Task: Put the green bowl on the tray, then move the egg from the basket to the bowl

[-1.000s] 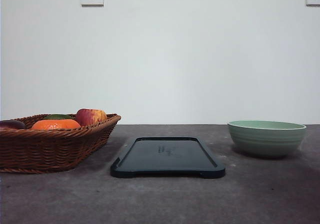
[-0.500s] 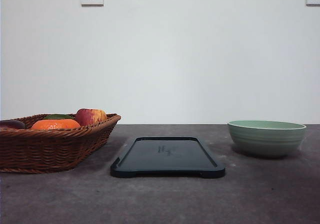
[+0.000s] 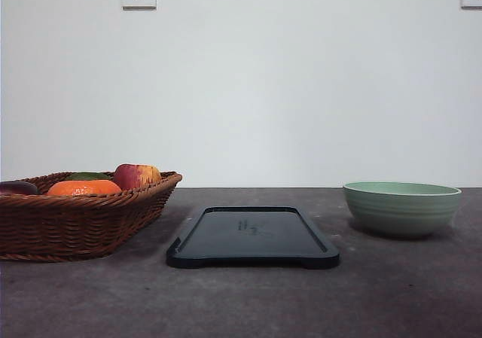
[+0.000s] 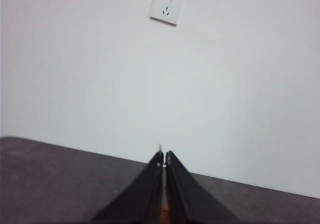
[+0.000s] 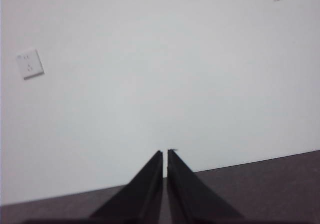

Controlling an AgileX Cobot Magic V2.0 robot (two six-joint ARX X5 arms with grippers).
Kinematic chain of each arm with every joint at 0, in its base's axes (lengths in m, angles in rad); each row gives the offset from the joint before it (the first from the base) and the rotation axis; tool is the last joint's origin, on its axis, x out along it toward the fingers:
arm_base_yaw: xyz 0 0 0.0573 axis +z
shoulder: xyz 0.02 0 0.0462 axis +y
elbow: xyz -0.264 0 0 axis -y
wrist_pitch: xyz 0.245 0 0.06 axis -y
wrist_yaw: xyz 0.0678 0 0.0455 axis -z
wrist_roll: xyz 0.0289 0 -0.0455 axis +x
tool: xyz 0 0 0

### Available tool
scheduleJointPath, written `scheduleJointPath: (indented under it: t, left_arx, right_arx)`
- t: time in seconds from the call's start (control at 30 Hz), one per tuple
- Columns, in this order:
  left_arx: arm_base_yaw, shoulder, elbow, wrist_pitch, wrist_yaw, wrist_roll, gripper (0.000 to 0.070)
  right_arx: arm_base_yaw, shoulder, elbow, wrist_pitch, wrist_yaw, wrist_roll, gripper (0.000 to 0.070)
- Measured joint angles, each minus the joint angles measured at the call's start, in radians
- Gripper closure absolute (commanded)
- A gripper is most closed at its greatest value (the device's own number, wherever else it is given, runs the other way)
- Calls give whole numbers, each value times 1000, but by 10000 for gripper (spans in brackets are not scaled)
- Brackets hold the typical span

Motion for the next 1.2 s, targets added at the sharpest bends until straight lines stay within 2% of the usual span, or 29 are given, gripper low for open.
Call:
scheduleJointPath:
  t: [0.23, 0.4, 0.53, 0.63, 0.97, 1.1, 1.2]
  left_arx:
    - [0, 213, 201, -125, 23, 9, 700]
    - [0, 377, 323, -177, 152, 29, 700]
    - [0, 501, 409, -216, 280, 42, 700]
    - [-1, 579, 469, -286, 310, 65, 700]
    - [-61, 772, 677, -632, 315, 285, 700]
    - [-102, 827, 722, -724, 315, 371, 700]
    - [-123, 853, 732, -743, 315, 410, 700]
  right_arx:
    - [0, 208, 213, -154, -60, -105, 694]
    - [0, 360, 319, -231, -156, -172, 694]
    - [0, 475, 388, -283, -245, -196, 694]
    - [2, 548, 439, -352, -273, -204, 694]
    - [43, 745, 594, -633, -287, -287, 694]
    - [68, 807, 620, -716, -287, -327, 694]
    - [89, 837, 622, -731, -285, -352, 693]
